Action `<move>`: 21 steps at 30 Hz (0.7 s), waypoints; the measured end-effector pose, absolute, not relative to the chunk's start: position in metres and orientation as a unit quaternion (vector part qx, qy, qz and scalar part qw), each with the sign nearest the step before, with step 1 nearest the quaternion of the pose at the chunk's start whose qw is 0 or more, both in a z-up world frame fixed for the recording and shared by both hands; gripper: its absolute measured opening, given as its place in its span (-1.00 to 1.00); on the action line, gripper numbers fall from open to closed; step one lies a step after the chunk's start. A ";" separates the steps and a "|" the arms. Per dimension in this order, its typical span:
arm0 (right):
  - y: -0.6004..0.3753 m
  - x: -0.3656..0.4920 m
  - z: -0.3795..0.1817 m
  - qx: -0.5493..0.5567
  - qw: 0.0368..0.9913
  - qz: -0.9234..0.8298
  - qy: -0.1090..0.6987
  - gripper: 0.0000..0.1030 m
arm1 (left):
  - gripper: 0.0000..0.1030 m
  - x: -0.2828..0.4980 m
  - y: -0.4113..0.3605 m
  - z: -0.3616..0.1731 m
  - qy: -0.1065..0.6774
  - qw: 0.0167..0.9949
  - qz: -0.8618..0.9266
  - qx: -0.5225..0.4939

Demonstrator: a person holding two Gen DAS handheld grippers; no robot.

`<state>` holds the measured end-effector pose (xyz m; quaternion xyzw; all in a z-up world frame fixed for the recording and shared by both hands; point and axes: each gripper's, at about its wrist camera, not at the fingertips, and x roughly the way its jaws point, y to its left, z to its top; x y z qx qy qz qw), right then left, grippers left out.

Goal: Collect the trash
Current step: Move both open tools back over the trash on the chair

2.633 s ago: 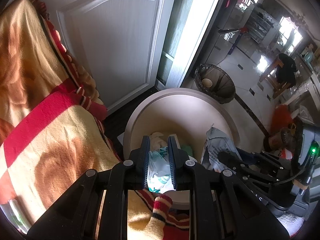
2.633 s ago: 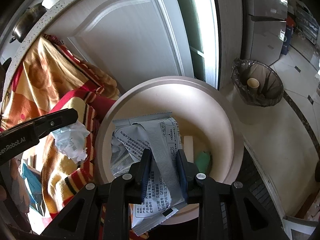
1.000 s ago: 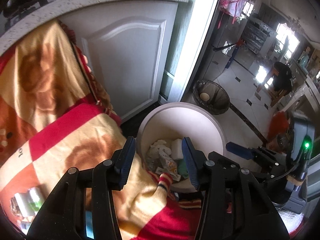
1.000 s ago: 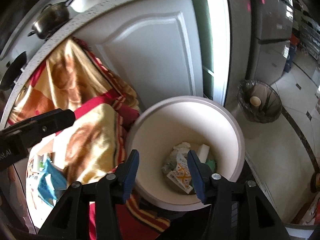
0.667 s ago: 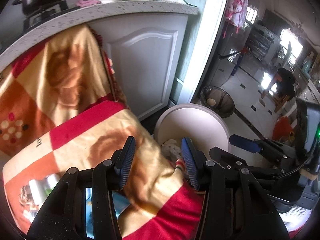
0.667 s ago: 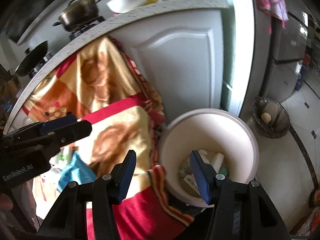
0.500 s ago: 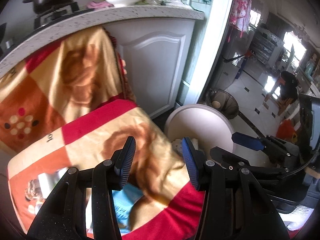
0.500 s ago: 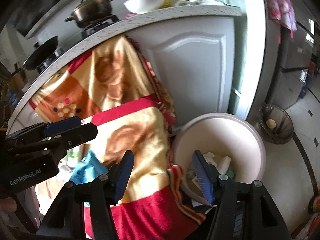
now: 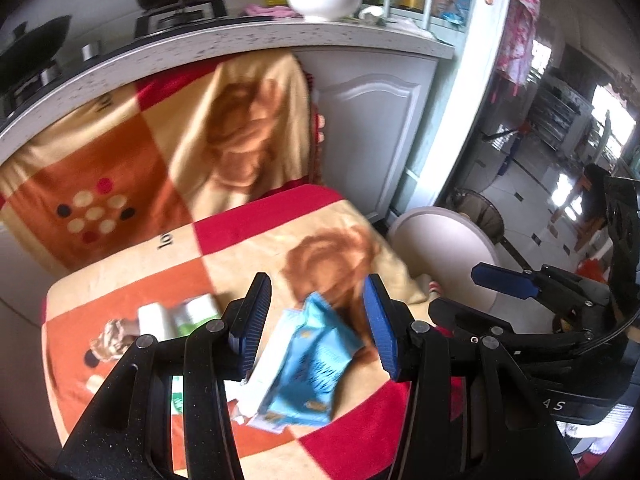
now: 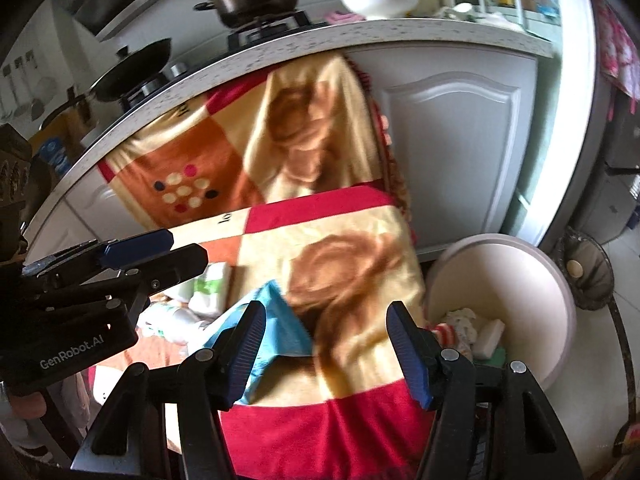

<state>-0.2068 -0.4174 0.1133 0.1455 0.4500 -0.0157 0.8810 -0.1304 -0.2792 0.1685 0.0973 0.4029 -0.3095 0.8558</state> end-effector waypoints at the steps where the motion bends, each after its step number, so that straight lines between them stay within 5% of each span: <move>1: -0.412 -0.204 0.113 0.143 0.881 -0.010 0.451 0.18 | -0.10 -0.129 -0.272 0.167 0.405 0.857 -0.305 0.093; 18: -0.341 -0.166 0.114 0.101 0.877 0.058 0.466 0.23 | -0.10 -0.096 -0.162 0.142 0.448 0.859 -0.246 0.030; 21: -0.329 -0.157 0.111 0.094 0.875 0.071 0.470 0.23 | 0.07 -0.080 -0.126 0.133 0.469 0.852 -0.234 0.001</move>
